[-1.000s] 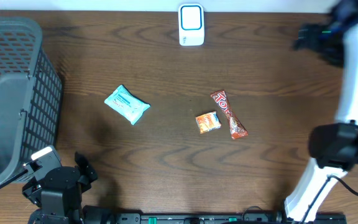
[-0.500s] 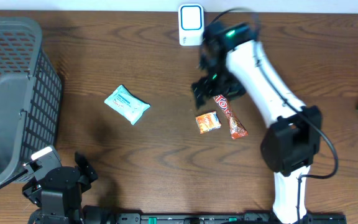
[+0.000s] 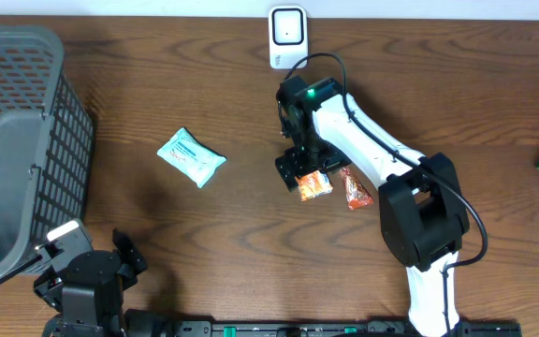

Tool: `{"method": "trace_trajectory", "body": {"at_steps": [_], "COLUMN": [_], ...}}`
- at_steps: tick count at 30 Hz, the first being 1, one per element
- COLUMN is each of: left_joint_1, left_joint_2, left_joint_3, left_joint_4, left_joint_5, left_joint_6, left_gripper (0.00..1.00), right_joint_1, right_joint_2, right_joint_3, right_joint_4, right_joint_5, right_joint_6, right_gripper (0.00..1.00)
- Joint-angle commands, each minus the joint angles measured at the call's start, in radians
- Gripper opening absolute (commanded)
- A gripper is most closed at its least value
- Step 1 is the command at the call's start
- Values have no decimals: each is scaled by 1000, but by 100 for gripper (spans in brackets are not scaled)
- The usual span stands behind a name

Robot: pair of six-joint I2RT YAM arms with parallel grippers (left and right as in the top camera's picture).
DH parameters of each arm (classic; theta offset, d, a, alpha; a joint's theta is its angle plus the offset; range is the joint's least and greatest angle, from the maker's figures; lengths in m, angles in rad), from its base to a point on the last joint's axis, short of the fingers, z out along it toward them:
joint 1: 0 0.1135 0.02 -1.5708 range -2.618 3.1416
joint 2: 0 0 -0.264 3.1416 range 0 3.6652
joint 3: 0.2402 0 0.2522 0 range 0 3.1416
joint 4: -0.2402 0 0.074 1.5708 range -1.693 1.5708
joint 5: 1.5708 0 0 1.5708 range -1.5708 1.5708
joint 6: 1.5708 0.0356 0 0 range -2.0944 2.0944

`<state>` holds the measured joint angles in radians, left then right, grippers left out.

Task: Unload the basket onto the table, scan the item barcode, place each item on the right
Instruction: 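Close the right gripper on the orange tissue pack and lift it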

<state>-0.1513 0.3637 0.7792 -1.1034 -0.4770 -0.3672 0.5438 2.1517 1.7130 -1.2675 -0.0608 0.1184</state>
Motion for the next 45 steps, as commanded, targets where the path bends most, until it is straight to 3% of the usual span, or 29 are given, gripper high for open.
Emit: {"method": "trace_trajectory", "body": {"at_steps": [1,11,18,26,34,45], "left_joint_1": [5,5,5,5,5,5], "left_joint_2": [0,0,0,0,0,0], "left_joint_3": [2,2,2,2,2,2], "left_joint_4": [-4,-4,-4,-5,-5,-4], "left_joint_5": [-6,-6,-6,-6,-6,-6], "left_joint_6": [-5,-5,-5,-5,-5,-5], "left_gripper": [98,98,98,98,98,98], "right_joint_1": [0,0,0,0,0,-2], "right_joint_2": [8,8,8,8,8,8], "right_joint_3": [-40,-165,-163,-159,-97,93], "right_joint_4": [46,231,238,227,122,-95], "right_joint_5": [48,44,43,-1,-1,-130], "right_joint_6": [7,5,8,8,39,63], "right_gripper": [99,98,76,71,64,66]}}
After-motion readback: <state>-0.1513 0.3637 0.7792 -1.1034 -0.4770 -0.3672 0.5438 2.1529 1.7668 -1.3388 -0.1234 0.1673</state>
